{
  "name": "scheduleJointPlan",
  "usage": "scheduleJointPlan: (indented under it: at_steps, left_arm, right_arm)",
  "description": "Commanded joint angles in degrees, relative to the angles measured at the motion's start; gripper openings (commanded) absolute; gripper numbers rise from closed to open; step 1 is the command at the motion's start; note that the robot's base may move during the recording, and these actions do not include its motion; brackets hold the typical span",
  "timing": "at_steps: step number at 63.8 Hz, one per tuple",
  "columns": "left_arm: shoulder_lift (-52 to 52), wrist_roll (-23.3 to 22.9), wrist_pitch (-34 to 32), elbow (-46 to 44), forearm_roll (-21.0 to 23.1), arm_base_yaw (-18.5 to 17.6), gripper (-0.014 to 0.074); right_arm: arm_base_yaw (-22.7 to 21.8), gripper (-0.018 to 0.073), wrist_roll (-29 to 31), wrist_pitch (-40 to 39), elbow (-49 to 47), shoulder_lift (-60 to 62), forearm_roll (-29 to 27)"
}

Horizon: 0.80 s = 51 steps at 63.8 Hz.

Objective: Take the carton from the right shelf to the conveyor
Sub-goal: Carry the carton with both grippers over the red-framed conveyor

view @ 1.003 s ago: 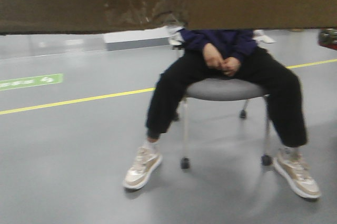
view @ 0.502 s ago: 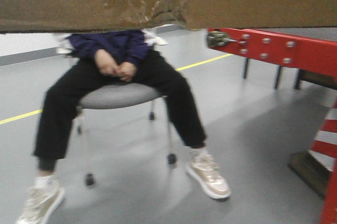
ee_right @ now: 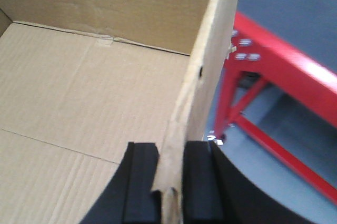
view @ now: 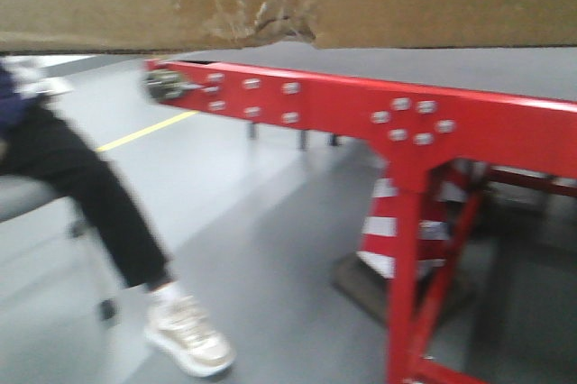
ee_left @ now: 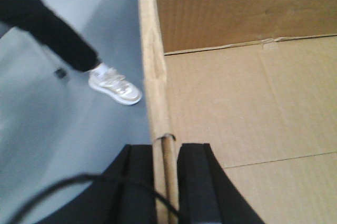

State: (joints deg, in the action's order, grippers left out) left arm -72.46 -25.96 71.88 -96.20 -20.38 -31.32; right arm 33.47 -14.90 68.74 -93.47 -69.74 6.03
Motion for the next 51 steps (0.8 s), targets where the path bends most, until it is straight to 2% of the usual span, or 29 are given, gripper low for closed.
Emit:
scheduleJointPlan:
  at_steps: [1,17,51]
  left_arm:
    - [0.1,-0.1,-1.9,-0.5,-0.8,-0.4,-0.0018]
    - [0.1,-0.1,-1.9,-0.5,-3.7,-0.4,-0.0018]
    - [0.1,-0.1,-1.9,-0.5,-13.1,-0.4,-0.0018]
  right_arm:
    - [-0.1,-0.0069,0.9,-3.2,-0.1,0.8,-1.9]
    - [-0.1,-0.0069,0.9,-3.2,-0.1,0.8,-2.0]
    - [-0.1,-0.0069,0.9,-3.2,-0.1,0.8,-2.1]
